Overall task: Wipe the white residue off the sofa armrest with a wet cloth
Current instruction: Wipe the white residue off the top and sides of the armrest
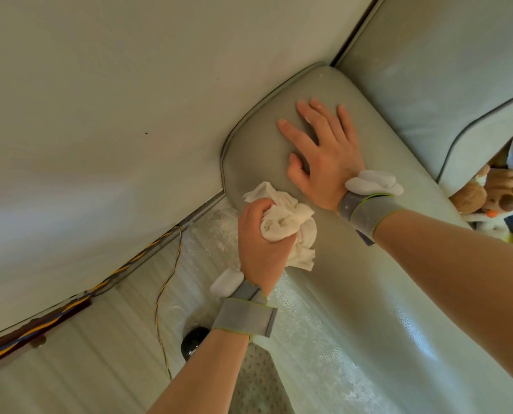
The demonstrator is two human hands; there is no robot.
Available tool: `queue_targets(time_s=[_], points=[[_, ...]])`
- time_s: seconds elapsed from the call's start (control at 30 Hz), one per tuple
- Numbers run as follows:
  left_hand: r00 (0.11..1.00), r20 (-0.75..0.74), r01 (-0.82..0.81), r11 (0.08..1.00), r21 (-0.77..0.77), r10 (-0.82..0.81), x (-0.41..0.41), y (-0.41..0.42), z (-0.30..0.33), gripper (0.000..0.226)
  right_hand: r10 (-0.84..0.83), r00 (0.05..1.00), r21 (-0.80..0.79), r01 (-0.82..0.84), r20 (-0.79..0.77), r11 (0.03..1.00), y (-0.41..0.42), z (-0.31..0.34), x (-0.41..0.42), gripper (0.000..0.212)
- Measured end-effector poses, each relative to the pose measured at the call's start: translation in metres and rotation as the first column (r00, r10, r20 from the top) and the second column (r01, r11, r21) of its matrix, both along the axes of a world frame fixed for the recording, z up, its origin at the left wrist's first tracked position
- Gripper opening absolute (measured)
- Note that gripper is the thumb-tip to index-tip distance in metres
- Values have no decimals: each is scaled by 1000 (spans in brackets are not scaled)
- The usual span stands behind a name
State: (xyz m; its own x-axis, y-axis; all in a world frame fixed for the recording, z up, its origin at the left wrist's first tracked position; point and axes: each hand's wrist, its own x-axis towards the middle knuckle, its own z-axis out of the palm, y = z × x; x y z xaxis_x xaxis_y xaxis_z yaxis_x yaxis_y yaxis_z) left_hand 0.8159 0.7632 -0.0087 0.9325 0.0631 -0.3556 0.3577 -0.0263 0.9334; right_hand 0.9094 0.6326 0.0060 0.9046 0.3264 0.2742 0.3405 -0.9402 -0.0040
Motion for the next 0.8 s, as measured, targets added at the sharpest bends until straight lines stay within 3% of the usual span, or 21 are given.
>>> queue_targets(time_s=[0.2, 0.53, 0.8], points=[[998, 20, -57, 998, 28, 57, -2, 1, -5, 38, -6, 1000, 4, 6, -9, 1000, 0, -1, -1, 46], [975, 209, -102, 990, 95, 81, -5, -10, -15, 44, -23, 999, 9, 24, -48, 1000, 1, 5, -4, 46], [955, 236, -207, 973, 99, 179, -14, -20, -20, 38, -60, 956, -15, 58, -288, 998, 5, 22, -3, 50]])
